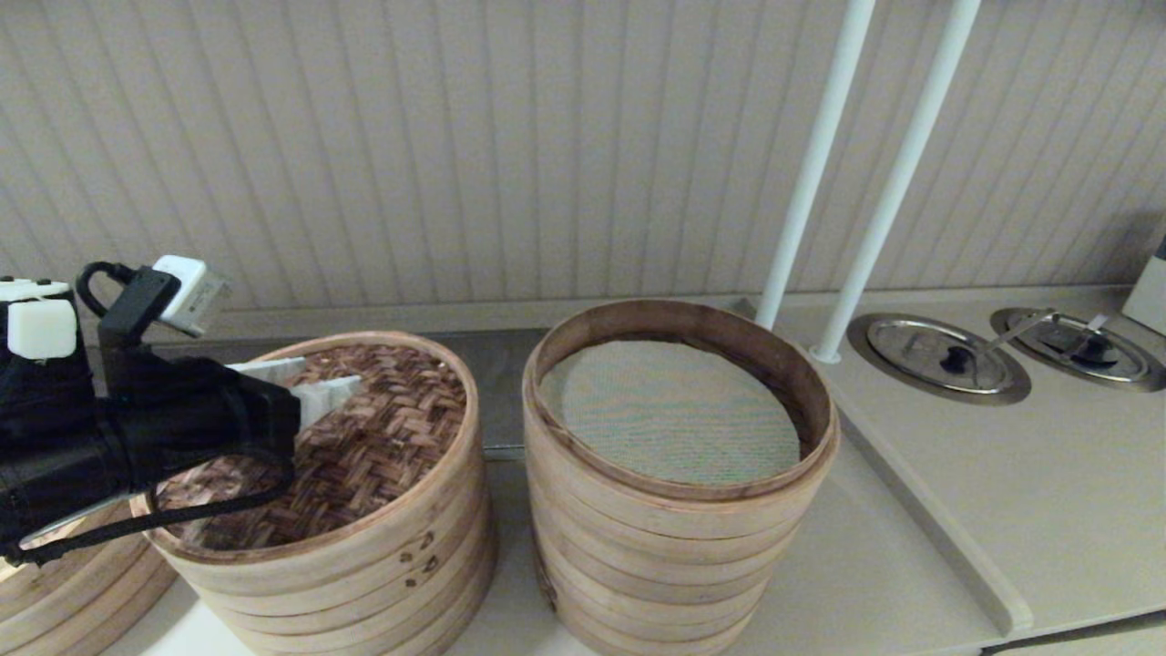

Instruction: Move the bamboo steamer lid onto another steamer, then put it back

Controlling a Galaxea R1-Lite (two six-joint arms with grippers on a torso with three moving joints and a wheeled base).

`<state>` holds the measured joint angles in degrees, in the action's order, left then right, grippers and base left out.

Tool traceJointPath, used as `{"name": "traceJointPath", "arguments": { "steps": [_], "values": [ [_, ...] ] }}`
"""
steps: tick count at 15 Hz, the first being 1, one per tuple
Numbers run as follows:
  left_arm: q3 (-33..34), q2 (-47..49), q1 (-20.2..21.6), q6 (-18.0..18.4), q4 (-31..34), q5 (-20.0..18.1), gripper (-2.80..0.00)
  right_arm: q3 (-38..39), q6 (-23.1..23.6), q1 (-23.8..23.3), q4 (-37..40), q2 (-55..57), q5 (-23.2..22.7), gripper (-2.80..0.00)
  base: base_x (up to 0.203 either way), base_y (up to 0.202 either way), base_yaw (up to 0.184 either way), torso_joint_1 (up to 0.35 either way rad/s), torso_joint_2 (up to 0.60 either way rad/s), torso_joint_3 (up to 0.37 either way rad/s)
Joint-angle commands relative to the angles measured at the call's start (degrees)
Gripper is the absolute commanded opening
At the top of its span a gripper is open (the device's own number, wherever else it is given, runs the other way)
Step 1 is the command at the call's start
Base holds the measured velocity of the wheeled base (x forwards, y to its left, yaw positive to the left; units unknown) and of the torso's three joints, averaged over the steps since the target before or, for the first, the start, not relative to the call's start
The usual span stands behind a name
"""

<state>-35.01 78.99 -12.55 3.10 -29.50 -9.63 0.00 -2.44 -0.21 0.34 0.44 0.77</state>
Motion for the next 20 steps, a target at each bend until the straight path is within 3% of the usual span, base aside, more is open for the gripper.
{"name": "traceJointPath", "arguments": {
  "steps": [1,4,5,10,15,20],
  "values": [
    [-0.81,-4.28,0.16,-0.16,0.15,0.39,0.00,0.18,-0.02,0.03,0.01,0.09,0.02,-2.80,0.000,0.000,0.000,0.000,0.00,0.000],
    [-1.96,-13.18,1.35,-0.03,5.60,0.51,0.00,0.18,-0.02,0.03,0.01,0.09,0.00,-2.80,0.000,0.000,0.000,0.000,0.00,0.000],
    [-2.04,-16.41,2.02,0.02,8.33,0.42,-2.80,0.18,-0.02,0.03,0.01,0.09,0.02,-2.80,0.000,0.000,0.000,0.000,0.00,0.000],
    [3.05,-34.15,4.87,-0.06,17.93,0.70,-2.80,0.18,-0.02,0.02,0.01,0.09,-0.03,-2.80,0.000,0.000,0.000,0.000,0.00,0.000],
    [14.69,-51.24,6.64,-0.07,24.11,3.80,-2.80,0.18,0.03,-0.06,0.01,0.09,0.02,-2.80,0.000,0.000,0.000,0.000,0.00,0.000],
    [26.03,-63.64,8.59,-0.25,27.39,4.49,-2.80,0.18,-0.02,-0.03,0.01,0.09,0.01,-2.80,0.000,0.000,0.000,0.000,0.00,0.000]
  ]
}}
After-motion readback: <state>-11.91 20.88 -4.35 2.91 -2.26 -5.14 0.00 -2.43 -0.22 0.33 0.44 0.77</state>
